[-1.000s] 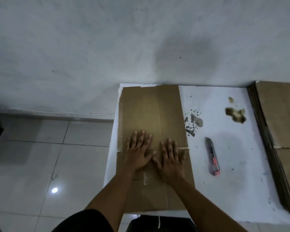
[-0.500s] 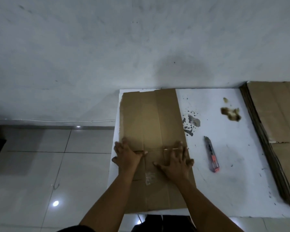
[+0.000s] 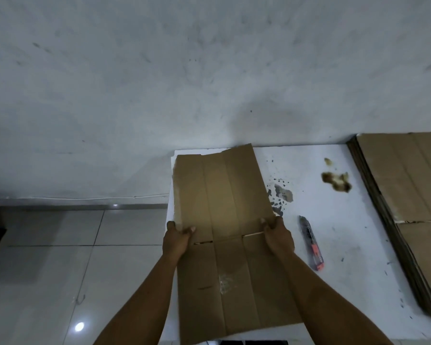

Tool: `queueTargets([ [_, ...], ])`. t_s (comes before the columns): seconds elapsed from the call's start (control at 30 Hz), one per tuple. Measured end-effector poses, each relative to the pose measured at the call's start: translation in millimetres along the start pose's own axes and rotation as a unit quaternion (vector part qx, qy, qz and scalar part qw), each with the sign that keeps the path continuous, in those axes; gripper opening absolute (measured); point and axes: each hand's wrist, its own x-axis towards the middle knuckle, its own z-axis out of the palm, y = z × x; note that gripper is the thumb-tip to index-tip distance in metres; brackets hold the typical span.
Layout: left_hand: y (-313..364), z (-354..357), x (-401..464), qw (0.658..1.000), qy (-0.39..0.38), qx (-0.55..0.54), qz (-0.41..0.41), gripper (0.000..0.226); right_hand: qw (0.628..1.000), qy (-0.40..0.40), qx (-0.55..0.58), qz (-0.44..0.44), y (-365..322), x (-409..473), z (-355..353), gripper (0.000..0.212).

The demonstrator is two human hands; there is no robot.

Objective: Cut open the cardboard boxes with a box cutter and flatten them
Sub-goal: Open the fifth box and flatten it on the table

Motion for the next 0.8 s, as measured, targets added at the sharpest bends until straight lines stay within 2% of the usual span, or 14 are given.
queueTargets([
  [0.13,8,-5,-5,0.999,-0.003,-0.044,0.025,0.054,0.999,0.012,0.015,-0.026,4,-8,-3,0.037],
  [0.33,31,0,-22,0.995,-0.010,-0.067,0.069,0.048,0.994,0.098,0.021,-0.054,10,-27,-32,0.046],
  [0.5,59,18,-43,0.991,-0.040,-0.069,0.108,0.045,0.993,0.103,0.043,-0.047,26,-35,-73,0.034],
  [0.67,93,49,-64,0.983,-0.070,-0.080,0.151,0.050,0.986,0.156,0.044,-0.026,53,-45,-118,0.032],
  [0.8,122,84,-79,0.977,-0.090,-0.087,0.173,0.042,0.978,0.200,0.060,-0.019,77,-49,-157,0.031],
])
